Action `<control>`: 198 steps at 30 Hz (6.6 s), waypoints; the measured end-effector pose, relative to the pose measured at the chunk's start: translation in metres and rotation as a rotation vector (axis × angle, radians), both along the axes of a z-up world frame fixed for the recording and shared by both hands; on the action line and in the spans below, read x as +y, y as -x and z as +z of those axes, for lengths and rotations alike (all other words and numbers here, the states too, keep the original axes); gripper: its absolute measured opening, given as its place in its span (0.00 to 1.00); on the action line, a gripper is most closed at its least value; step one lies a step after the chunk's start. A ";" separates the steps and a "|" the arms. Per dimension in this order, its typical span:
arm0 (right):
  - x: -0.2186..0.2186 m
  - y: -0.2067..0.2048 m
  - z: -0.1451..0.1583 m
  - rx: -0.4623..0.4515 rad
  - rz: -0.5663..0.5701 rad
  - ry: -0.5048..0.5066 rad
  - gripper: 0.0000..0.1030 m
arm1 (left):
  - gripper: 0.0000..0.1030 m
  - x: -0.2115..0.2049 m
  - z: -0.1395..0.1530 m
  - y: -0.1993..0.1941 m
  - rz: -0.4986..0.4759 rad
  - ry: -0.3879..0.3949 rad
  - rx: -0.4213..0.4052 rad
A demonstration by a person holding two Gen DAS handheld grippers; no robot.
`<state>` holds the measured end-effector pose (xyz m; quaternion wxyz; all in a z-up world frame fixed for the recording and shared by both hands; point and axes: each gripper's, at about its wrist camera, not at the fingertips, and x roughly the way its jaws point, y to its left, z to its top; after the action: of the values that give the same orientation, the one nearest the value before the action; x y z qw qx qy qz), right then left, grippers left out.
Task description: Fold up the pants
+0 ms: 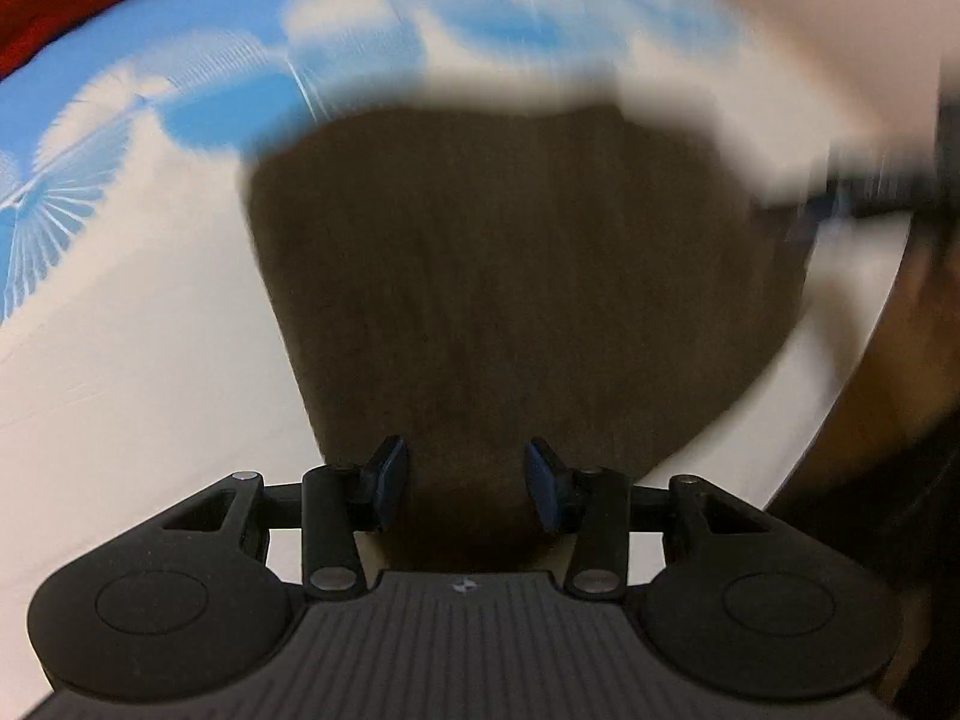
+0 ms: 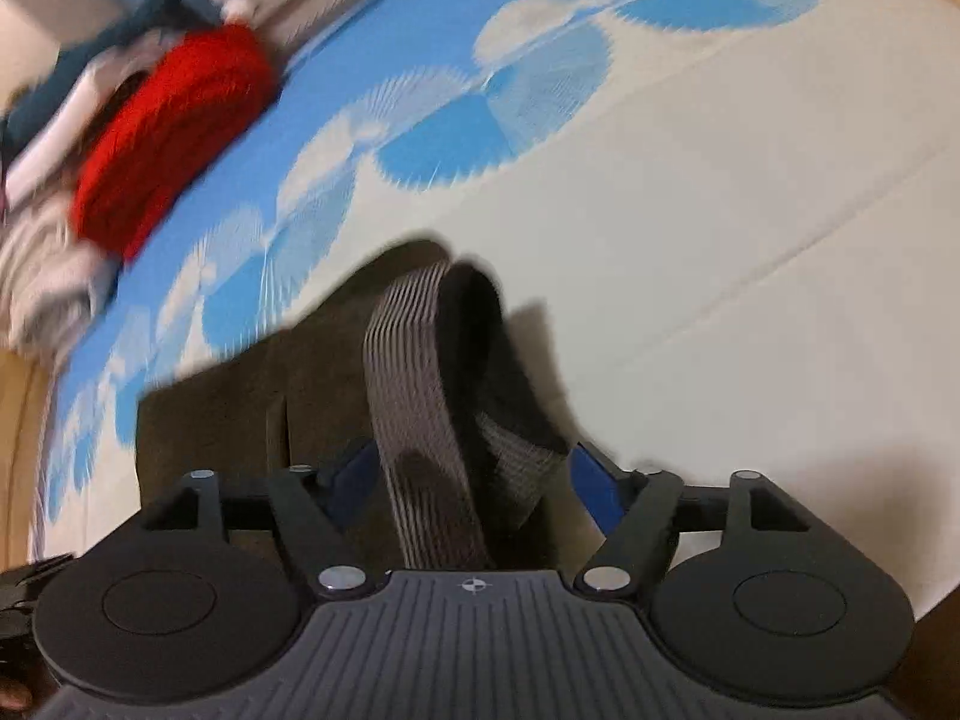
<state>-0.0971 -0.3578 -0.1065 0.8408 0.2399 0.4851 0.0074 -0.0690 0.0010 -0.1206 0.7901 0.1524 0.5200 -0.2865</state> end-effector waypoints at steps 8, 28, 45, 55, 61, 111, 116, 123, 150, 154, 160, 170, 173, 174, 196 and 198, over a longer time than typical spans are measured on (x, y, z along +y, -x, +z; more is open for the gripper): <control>0.009 -0.002 0.019 -0.018 0.054 0.044 0.50 | 0.48 0.028 0.043 -0.034 0.197 0.204 -0.138; 0.039 -0.082 0.002 -0.100 0.143 0.250 0.51 | 0.14 0.010 -0.007 -0.117 0.315 0.117 -0.219; -0.004 -0.043 -0.036 0.066 0.037 -0.122 0.96 | 0.84 0.078 -0.033 -0.128 0.604 0.468 0.335; 0.014 -0.063 -0.027 0.030 0.021 -0.069 0.65 | 0.56 0.067 -0.034 -0.134 0.553 0.469 0.289; 0.030 -0.079 0.004 -0.133 0.025 -0.084 0.47 | 0.45 0.075 0.014 -0.140 0.543 0.476 0.063; 0.132 -0.173 -0.012 -0.015 0.076 -0.019 0.39 | 0.37 0.141 -0.026 -0.170 0.659 0.333 0.130; 0.134 -0.181 0.002 -0.154 0.102 0.058 0.40 | 0.41 0.140 -0.016 -0.169 0.648 0.335 0.060; 0.128 -0.184 -0.003 -0.073 0.100 0.121 0.51 | 0.41 0.145 0.017 -0.162 0.634 0.295 -0.080; 0.175 0.026 0.115 -0.456 0.045 0.443 0.99 | 1.00 0.092 0.126 0.047 0.632 0.202 -0.442; 0.181 0.028 0.113 -0.422 0.001 0.454 0.99 | 1.00 0.087 0.122 0.041 0.675 0.160 -0.419; 0.189 0.018 0.105 -0.364 0.008 0.455 0.99 | 1.00 0.081 0.100 0.026 0.645 0.150 -0.298; 0.196 0.013 0.101 -0.330 0.043 0.485 0.99 | 1.00 0.068 0.096 0.026 0.606 0.125 -0.332; 0.194 0.011 0.100 -0.321 0.036 0.473 0.99 | 1.00 0.067 0.095 0.022 0.610 0.132 -0.322; 0.195 0.011 0.100 -0.317 0.037 0.475 0.99 | 1.00 0.067 0.095 0.021 0.613 0.133 -0.321; 0.200 0.006 0.097 -0.311 0.069 0.504 0.99 | 1.00 0.070 0.092 0.016 0.624 0.152 -0.296; 0.201 0.006 0.097 -0.310 0.070 0.506 0.99 | 1.00 0.070 0.092 0.016 0.625 0.155 -0.297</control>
<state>-0.1031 -0.1573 -0.0092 0.9373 0.0019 0.3453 -0.0483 -0.0853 0.0711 -0.0284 0.9159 -0.0345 0.3976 -0.0439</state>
